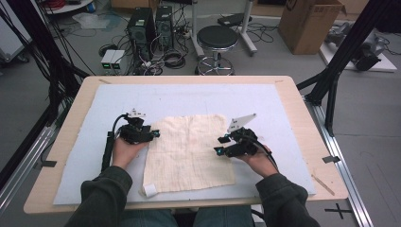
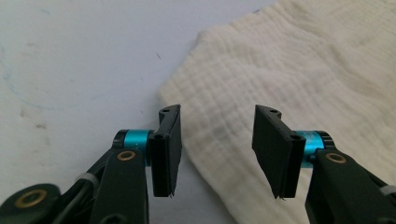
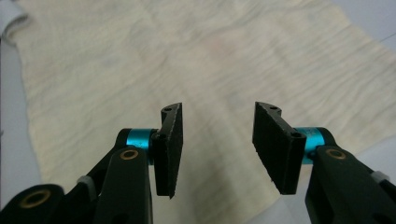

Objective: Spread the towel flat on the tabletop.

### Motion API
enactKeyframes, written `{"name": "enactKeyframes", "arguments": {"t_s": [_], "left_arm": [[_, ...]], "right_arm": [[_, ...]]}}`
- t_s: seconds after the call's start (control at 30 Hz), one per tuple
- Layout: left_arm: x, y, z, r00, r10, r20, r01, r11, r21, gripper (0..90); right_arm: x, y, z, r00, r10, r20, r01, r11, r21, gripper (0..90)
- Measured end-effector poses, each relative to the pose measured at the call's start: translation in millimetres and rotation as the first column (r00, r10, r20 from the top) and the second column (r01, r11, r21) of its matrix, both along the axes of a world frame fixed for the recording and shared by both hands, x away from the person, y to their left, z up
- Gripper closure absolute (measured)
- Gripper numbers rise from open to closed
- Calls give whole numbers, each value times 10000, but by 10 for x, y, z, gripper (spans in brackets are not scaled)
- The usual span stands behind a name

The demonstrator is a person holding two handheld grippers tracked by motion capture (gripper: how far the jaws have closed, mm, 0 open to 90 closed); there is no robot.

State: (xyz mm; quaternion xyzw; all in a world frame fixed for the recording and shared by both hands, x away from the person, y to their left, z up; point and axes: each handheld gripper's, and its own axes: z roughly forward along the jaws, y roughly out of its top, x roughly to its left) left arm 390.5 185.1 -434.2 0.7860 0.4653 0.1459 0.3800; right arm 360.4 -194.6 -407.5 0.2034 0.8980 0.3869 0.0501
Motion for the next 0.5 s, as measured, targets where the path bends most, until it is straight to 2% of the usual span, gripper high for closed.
{"name": "enactKeyframes", "arguments": {"t_s": [0.03, 0.1, 0.17, 0.23, 0.37, 0.4, 0.43, 0.5], "left_arm": [[-12, -8, -3, 9999, -95, -43, 95, 9998, 148, 515], [-78, -22, 25, 9993, -386, 22, 385, 9993, 12, 509], [-198, -34, 87, 9955, -902, 303, 905, 9959, -93, 519], [-343, -15, 137, 9894, -1341, 557, 1351, 9907, -156, 527], [-651, 67, 164, 9712, -2183, 949, 2236, 9735, -484, 524], [-720, 84, 163, 9668, -2369, 953, 2423, 9689, -495, 520], [-799, 100, 155, 9611, -2524, 1118, 2597, 9640, -565, 511], [-931, 145, 141, 9489, -2915, 1205, 3016, 9505, -755, 500]], "right_arm": [[-46, -16, -45, 10000, 70, -19, -70, 9999, -146, 524], [-135, -65, -122, 9998, 157, -103, -160, 9992, -353, 517], [-236, -120, -164, 9991, 415, -83, -416, 9990, -136, 517], [-328, -164, -175, 9980, 635, -27, -635, 9979, -138, 515], [-464, -241, -190, 9960, 888, -44, -886, 9956, 305, 512], [-490, -251, -194, 9958, 916, -11, -916, 9954, 274, 512], [-509, -260, -201, 9955, 948, 3, -948, 9953, 207, 513], [-534, -276, -214, 9949, 1004, -118, -1001, 9948, 212, 513]]}}
